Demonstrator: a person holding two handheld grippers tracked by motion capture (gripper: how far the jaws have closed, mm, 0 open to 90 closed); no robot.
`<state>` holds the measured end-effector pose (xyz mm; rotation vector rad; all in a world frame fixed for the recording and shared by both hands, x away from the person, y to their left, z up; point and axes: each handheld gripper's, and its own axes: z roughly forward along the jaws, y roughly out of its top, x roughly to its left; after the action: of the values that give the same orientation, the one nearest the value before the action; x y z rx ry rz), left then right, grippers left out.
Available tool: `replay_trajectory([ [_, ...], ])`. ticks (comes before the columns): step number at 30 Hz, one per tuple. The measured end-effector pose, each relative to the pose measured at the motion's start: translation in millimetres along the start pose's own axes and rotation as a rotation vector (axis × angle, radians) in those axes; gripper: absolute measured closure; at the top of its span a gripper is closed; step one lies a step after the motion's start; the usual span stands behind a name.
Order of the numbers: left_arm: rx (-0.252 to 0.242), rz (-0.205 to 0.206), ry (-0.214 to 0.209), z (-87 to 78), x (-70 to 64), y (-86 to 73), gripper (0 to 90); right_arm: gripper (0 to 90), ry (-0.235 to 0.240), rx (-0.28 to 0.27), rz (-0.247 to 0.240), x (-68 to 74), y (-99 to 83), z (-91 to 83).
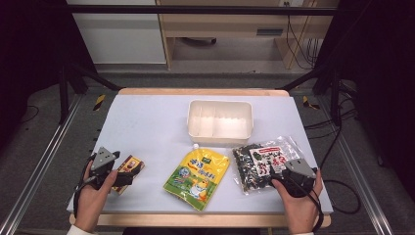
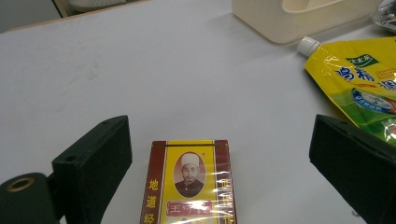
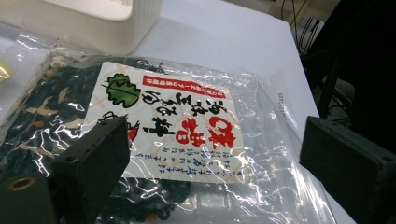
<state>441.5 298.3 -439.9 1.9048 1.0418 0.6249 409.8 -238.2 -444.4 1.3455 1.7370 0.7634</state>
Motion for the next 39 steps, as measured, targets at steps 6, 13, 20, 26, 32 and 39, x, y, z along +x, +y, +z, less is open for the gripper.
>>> replay_trajectory([
  [6,0.002,0.002,-0.002,0.6,-0.6,0.2,5.5,24.6,-0.011,-0.016,0.005,-0.9,0.4,-4.0],
  [13,0.002,0.004,-0.001,0.3,-0.6,0.2,5.5,33.0,-0.007,-0.032,0.025,-3.0,-0.2,-7.4],
  [20,0.014,0.014,0.001,1.9,-2.3,-0.4,5.5,44.1,-0.009,-0.029,0.048,-17.7,0.1,-6.8],
  [26,0.027,0.041,0.003,2.2,-5.3,-0.4,5.5,60.0,0.033,0.035,0.013,-51.8,8.2,-12.7],
  [32,0.029,0.041,0.006,3.9,-5.6,-0.1,5.5,74.1,0.068,0.156,0.049,-93.3,4.2,-2.5],
  [39,0.037,0.049,0.003,3.6,-6.4,-0.7,5.5,82.2,0.115,0.249,0.122,-113.4,-11.2,16.0],
])
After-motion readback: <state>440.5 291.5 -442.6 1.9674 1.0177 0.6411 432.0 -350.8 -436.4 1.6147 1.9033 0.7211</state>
